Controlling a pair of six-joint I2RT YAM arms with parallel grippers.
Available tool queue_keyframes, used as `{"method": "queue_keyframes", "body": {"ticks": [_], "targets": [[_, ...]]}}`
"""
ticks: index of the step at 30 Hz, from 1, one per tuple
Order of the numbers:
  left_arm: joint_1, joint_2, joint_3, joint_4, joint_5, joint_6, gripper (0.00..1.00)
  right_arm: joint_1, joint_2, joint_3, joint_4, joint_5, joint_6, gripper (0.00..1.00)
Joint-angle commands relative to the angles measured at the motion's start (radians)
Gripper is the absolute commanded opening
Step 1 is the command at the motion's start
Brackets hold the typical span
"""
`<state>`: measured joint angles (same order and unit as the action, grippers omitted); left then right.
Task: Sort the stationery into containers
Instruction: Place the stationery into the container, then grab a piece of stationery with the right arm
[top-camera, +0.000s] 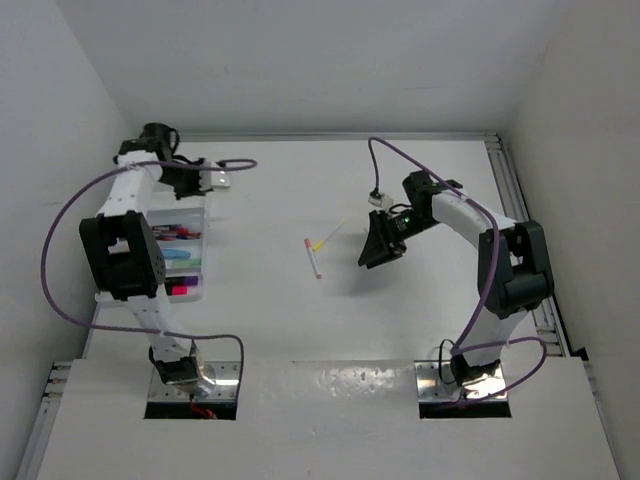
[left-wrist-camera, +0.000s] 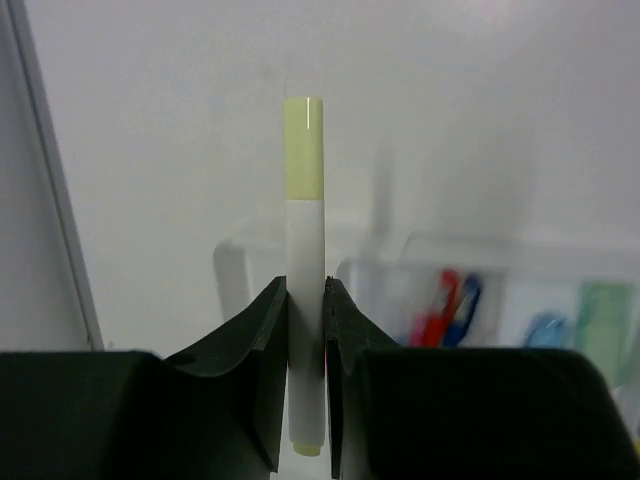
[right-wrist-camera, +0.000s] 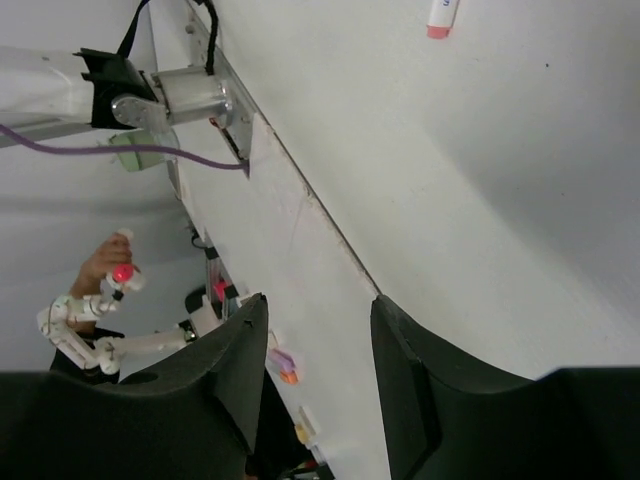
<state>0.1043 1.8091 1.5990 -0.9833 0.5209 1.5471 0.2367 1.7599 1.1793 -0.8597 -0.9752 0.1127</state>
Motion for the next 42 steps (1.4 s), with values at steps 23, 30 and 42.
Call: {"method": "queue_keyframes", "body": {"ticks": [23, 30, 42], "targets": [[0.296, 0.369, 0.269, 0.135, -0.125, 0.24, 0.37, -0.005, 0.085, 0.002, 0.088, 0.133, 0.025, 0.43], [0.291, 0.302, 0.349, 0.175, 0.054, 0.004, 0.59, 0.064, 0.073, 0.095, 0.183, 0.37, 0.086, 0.39], [0.244, -0.195, 0.032, 0.371, 0.297, -0.662, 0.87, 0.423, 0.226, 0.339, 0.303, 0.958, 0.254, 0.4]]}}
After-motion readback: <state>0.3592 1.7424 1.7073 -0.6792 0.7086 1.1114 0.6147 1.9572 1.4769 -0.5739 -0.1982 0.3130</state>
